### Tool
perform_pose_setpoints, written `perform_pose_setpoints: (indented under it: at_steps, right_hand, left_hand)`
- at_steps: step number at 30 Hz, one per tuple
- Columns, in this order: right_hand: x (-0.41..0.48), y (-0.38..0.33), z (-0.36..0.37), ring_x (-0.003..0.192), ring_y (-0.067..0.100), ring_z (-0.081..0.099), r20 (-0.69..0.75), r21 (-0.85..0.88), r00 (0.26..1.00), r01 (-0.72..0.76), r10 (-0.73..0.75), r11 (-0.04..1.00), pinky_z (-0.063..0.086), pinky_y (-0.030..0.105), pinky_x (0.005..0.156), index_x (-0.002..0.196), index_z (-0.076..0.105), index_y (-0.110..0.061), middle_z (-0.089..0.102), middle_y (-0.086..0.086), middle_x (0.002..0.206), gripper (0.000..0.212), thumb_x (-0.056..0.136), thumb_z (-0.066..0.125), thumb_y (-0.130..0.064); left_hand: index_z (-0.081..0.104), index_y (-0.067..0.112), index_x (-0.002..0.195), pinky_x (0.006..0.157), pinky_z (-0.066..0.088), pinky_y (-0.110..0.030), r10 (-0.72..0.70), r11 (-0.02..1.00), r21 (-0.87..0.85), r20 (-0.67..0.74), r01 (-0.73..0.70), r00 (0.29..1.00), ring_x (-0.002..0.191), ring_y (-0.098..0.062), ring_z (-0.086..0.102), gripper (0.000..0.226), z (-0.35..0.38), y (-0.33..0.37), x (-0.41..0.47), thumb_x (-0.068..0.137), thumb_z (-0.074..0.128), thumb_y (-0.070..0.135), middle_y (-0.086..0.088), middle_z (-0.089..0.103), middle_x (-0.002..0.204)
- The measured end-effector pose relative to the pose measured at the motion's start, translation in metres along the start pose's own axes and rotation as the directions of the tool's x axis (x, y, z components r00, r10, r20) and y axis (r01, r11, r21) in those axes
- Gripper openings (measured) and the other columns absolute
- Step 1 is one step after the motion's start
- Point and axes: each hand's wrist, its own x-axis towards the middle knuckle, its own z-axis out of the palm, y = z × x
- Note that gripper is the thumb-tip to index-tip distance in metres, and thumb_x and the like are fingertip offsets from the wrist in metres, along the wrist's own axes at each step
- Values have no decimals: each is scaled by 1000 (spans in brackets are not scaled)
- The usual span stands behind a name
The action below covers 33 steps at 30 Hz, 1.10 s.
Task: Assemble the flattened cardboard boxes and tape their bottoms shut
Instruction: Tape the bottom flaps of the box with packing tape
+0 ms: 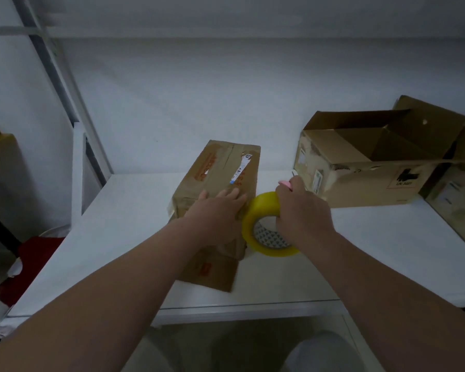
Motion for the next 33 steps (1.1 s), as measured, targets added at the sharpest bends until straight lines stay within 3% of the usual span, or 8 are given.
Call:
perform_pose_setpoints:
  at_steps: [5, 9, 13, 16, 20, 23, 28, 33]
  right_hand:
    - [-7, -42, 1, 82, 22, 51, 89, 142, 991, 84, -97, 986, 35, 30, 62, 123, 39, -18, 36, 4, 119, 56, 81, 65, -44]
    - [-8, -67, 7, 99, 23, 53, 216, 405, 972, -2, -93, 914, 40, 31, 72, 123, 41, -21, 39, 2, 120, 63, 74, 72, -46]
    - [-1, -67, 15, 101, 16, 56, 473, 730, 878, -341, -77, 593, 51, 36, 86, 119, 52, -23, 56, -3, 113, 72, 62, 78, -60]
    - [-3, -65, 23, 107, 20, 58, 602, 756, 789, -512, -124, 408, 48, 44, 97, 123, 56, -21, 60, -1, 119, 87, 59, 60, -81]
    - [-6, -74, 32, 109, 23, 56, 609, 750, 784, -520, -120, 409, 44, 42, 100, 129, 55, -21, 59, 3, 122, 62, 87, 44, -66]
    - [-8, -76, 36, 107, 25, 56, 620, 729, 777, -516, -113, 449, 43, 43, 101, 127, 55, -19, 60, 5, 120, 62, 89, 40, -66]
    - [-13, -74, 51, 100, 25, 59, 674, 570, 738, -507, -16, 647, 45, 41, 96, 111, 61, -14, 62, 9, 111, 74, 84, 33, -77]
    - [-10, -79, 61, 112, 26, 54, 699, 628, 714, -583, -44, 515, 41, 41, 101, 134, 50, -17, 56, 8, 129, 69, 91, 33, -68]
  left_hand:
    - [45, 26, 141, 106, 29, -25, -138, 921, -372, -37, 115, 990, 137, -16, 35, 42, -13, -39, -14, 100, 38, 21, 7, 33, 153]
    - [40, 26, 145, 101, 34, -26, -178, 945, -279, -2, 170, 984, 131, -22, 42, 44, -11, -58, -14, 102, 38, 35, 3, 35, 153]
    - [30, 31, 149, 103, 37, -33, -158, 965, -208, 21, 159, 987, 127, -22, 46, 50, -7, -64, -15, 100, 41, 38, 9, 26, 156]
    - [27, 32, 149, 103, 38, -35, -140, 971, -191, 23, 142, 990, 126, -23, 46, 50, -3, -68, -16, 101, 39, 37, 9, 25, 156]
    - [25, 30, 150, 106, 36, -38, -105, 979, -175, 7, 105, 994, 130, -23, 44, 50, 2, -69, -15, 102, 38, 35, 9, 19, 158]
    - [25, 30, 150, 103, 39, -37, -111, 979, -172, -11, 108, 994, 126, -23, 48, 50, 5, -70, -15, 102, 38, 33, 9, 19, 158]
    - [32, 35, 147, 87, 46, -28, -133, 971, -212, -78, 114, 988, 105, -19, 59, 48, 6, -67, -15, 99, 37, 29, 12, 25, 155]
    - [32, 34, 147, 79, 44, -29, -192, 969, -187, -156, 162, 969, 104, -20, 58, 48, 9, -62, -14, 100, 39, 39, 7, 50, 142]
